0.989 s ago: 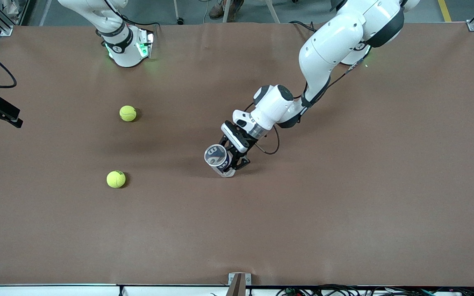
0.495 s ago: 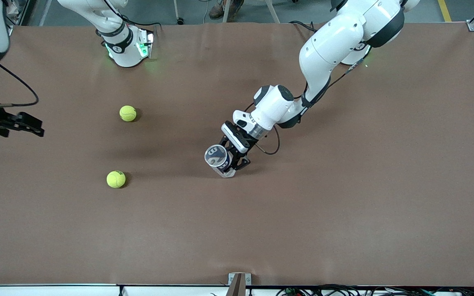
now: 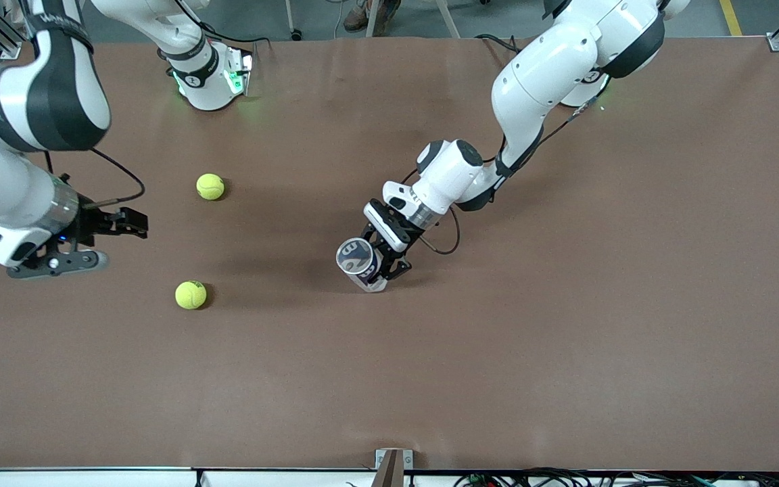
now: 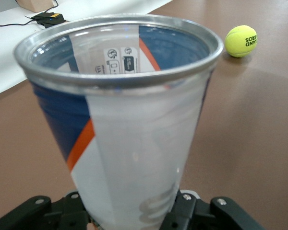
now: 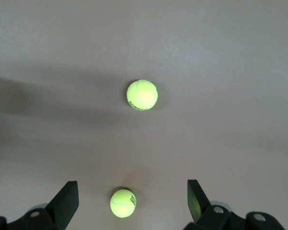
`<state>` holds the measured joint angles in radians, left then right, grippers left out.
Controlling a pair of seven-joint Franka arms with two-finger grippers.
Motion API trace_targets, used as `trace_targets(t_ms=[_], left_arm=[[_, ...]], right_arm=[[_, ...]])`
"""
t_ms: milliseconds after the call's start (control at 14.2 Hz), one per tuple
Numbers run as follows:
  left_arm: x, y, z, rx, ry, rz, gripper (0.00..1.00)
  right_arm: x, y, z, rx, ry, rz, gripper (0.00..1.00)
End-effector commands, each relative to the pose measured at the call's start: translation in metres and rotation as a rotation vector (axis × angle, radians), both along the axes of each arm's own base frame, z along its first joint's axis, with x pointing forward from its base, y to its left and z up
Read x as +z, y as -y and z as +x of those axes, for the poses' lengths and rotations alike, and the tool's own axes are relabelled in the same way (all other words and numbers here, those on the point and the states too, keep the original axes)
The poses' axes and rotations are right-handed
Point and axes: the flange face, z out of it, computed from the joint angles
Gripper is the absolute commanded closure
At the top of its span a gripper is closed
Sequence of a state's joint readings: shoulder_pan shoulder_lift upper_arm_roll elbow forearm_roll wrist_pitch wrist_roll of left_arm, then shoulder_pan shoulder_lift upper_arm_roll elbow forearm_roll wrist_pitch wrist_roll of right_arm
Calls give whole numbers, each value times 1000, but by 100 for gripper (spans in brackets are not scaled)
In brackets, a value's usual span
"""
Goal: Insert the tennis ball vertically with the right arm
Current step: 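Reach the right gripper down to the nearer tennis ball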
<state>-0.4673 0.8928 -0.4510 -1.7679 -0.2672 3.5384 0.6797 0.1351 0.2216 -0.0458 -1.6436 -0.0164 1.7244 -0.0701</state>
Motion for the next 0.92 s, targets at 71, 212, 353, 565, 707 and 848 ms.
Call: trace_targets(t_ms=[71,212,353,565,707,848], left_arm=[[-2,1,0,16,-4,-12,47],[-3,1,-1,17,-6,-11,47],[-3,1,-1,16,-5,-11,47],[-3,1,-1,17,-6,-11,47],[-2,1,-1,16,-5,-12,47],[-3,0,0,18,-4,-11,47]], right_arm=[[-44,-13,16,3,-18,31,0],[-64,-39,22,7,-11,85,0],[-77,-42,28,-8,-1,111,0],[-106,-11,40,-53,-1,92,0],[-131,1,53,-63,44,75,0],[-154,22,60,-69,60,32,0]])
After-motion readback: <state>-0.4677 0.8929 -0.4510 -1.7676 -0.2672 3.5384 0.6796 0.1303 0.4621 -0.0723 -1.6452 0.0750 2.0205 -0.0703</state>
